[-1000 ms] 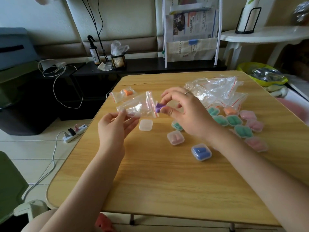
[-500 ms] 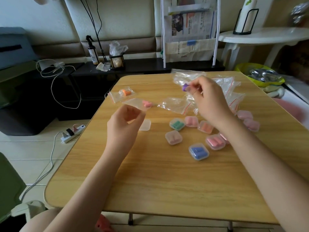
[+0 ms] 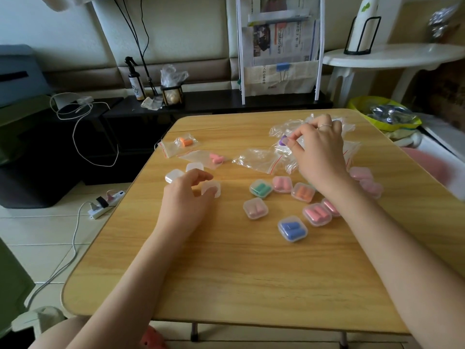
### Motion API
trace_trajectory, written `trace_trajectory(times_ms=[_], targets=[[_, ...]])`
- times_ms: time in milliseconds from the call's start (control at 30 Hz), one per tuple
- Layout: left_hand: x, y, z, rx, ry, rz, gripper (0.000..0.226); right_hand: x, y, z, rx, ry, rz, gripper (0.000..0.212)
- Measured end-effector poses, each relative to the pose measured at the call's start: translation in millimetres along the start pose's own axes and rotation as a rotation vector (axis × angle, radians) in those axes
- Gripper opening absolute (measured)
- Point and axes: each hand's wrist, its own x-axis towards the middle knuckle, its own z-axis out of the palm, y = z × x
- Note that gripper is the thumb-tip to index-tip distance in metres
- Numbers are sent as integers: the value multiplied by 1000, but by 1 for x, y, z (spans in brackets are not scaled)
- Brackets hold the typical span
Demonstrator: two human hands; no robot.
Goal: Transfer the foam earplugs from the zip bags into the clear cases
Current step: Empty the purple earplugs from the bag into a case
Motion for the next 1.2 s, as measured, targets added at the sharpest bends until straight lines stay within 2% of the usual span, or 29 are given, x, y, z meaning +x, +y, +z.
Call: trace_trajectory(times_ms=[100,167,400,500,667,933,1033,1100,1200], targets=[[-1,1,1,42,-69,32,43,-2,-5,-3,-69,40,-48,26],[-1,0,2,86,-103,60,47,-5,-7,-3,-131,20,-73,22],[-1,-4,3,97,-82,154,31,-5,-8,1,-130,4,-180,21],[-1,-2,3,6,-33,140,31,-9,-16,2,67,-95,-220,20],[-4,5,3,-122,-13,170,45,-23,-33,1,589,-416,-163,12],[-6,9,7,-173,-17,236,52,-35,-49,3,895,-519,-109,17],[-6,9,8,-186,-14,248,52,-37,-51,3,906,-541,-97,17],[-7,10,8,-203,0,255,51,-38,-54,3,904,-483,-57,17],[-8,11,8,-201,59,319,52,-40,-59,3,892,-460,-4,29]])
